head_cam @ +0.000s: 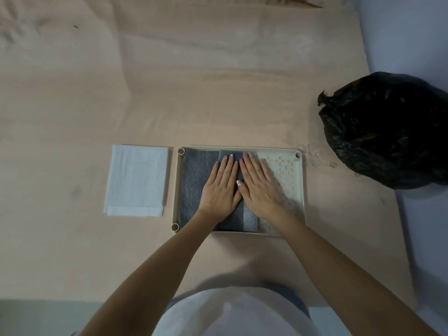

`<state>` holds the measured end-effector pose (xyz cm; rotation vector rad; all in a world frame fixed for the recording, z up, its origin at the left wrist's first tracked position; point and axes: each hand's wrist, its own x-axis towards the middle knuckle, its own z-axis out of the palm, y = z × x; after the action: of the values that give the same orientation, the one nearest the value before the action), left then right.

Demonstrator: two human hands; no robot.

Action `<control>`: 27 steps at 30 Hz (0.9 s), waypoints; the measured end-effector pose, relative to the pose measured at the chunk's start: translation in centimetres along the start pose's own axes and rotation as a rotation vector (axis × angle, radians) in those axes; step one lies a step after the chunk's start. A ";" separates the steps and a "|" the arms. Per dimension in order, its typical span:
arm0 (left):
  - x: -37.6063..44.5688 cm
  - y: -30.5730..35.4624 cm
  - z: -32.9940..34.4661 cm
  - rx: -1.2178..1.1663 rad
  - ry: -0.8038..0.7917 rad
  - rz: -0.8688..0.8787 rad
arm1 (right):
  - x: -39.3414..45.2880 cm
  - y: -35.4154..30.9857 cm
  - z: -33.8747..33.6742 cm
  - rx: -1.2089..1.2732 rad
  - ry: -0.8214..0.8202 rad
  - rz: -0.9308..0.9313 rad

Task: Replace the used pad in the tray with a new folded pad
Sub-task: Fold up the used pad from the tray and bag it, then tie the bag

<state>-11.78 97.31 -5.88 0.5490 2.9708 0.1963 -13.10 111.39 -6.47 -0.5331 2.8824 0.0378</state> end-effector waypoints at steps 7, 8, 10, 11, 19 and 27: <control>0.1 -0.1 0.3 -0.004 -0.024 -0.074 | 0.0 -0.1 0.1 0.040 0.056 0.038; 0.1 -0.1 0.3 -0.003 -0.028 -0.080 | 0.0 -0.1 0.2 0.053 0.064 0.044; 0.0 -0.1 0.3 0.000 -0.029 -0.095 | -0.1 -0.1 0.4 0.063 0.071 0.060; 0.0 -0.2 0.3 0.002 -0.027 -0.102 | -0.1 -0.1 0.4 0.059 0.074 0.068; -0.1 -1.5 -0.2 0.038 -0.029 -0.063 | -0.2 0.6 -0.4 0.125 0.087 0.058; -0.6 -2.6 -1.2 0.109 -0.049 0.024 | -2.3 0.4 -0.8 0.153 0.160 0.059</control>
<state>-12.28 94.59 -5.05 0.5932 2.9413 0.0228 -11.31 112.51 -5.20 -0.4406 3.0218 -0.2249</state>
